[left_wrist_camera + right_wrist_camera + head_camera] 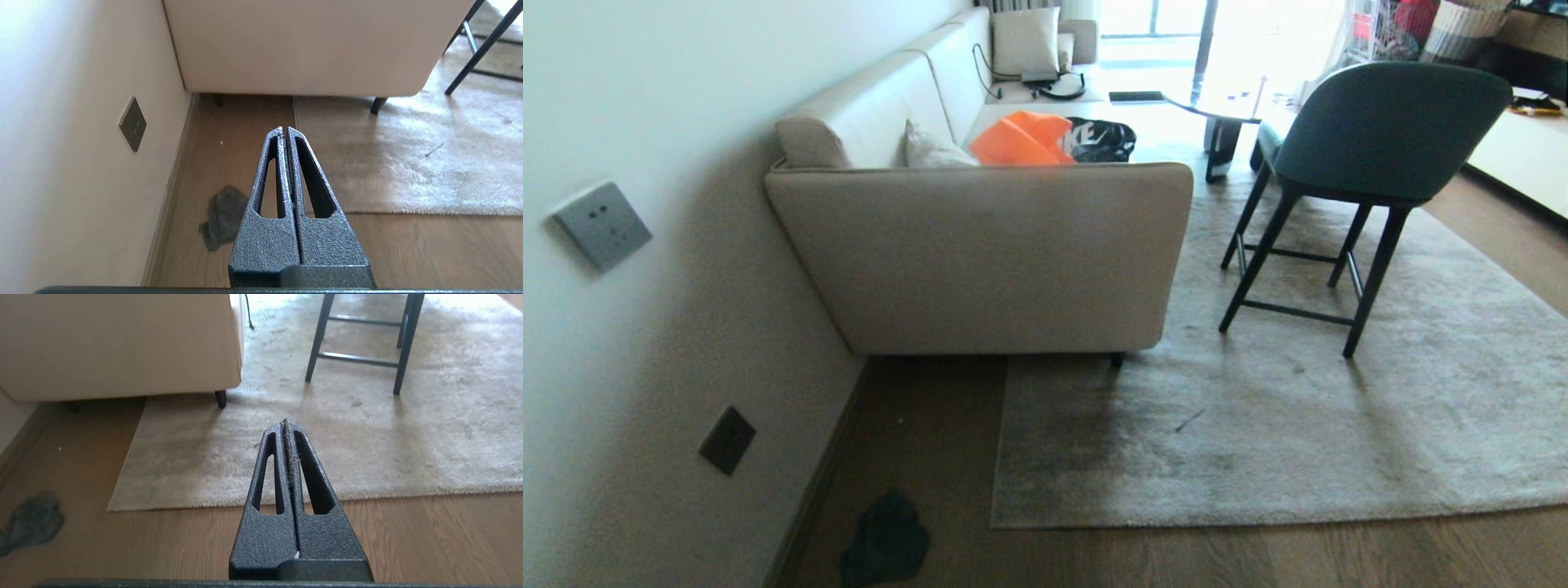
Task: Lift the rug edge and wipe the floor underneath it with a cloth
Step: Pick up the rag
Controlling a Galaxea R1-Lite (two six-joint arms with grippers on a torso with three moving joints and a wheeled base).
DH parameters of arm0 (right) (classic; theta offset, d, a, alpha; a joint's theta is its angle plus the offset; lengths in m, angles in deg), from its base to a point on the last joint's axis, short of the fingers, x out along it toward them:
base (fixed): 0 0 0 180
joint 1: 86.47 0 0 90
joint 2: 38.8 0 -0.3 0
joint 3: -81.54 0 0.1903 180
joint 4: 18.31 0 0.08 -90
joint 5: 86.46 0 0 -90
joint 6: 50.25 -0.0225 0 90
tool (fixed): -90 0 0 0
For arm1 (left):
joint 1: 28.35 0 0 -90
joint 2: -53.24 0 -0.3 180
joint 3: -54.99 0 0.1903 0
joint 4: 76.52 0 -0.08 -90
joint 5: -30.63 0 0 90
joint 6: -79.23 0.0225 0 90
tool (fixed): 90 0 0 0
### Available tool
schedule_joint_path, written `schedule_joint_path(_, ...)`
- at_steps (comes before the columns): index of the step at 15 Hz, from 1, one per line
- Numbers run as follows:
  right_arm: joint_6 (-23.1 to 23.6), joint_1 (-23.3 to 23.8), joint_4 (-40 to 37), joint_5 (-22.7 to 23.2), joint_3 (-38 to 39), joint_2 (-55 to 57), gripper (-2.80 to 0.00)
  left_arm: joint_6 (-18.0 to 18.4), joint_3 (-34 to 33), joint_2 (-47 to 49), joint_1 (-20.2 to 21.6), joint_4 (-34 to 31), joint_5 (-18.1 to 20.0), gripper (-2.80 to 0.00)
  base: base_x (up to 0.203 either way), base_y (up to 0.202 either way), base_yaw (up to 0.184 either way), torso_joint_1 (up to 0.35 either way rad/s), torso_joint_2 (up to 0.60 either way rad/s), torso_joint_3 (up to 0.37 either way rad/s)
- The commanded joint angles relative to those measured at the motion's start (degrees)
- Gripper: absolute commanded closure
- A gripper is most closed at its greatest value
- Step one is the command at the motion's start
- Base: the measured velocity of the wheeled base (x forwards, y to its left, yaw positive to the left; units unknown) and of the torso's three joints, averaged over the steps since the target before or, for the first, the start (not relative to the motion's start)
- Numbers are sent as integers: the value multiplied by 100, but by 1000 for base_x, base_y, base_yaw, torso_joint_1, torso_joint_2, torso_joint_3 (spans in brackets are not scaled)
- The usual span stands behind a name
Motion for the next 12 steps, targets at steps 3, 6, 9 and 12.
schedule_joint_path(3,0,-6,-1,-2,0,-2,0,-5,6,0,1,1,-1,0,0,0,0,1,2,-176)
schedule_joint_path(6,0,2,-1,-2,0,-2,0,-5,-1,0,1,1,-1,0,0,0,0,2,2,-198)
schedule_joint_path(9,0,-6,5,-2,0,-2,0,-4,-2,0,1,1,-1,0,0,0,0,3,4,-194)
schedule_joint_path(12,0,-6,0,-2,0,6,0,3,-1,0,2,1,-1,0,0,0,0,3,2,-197)
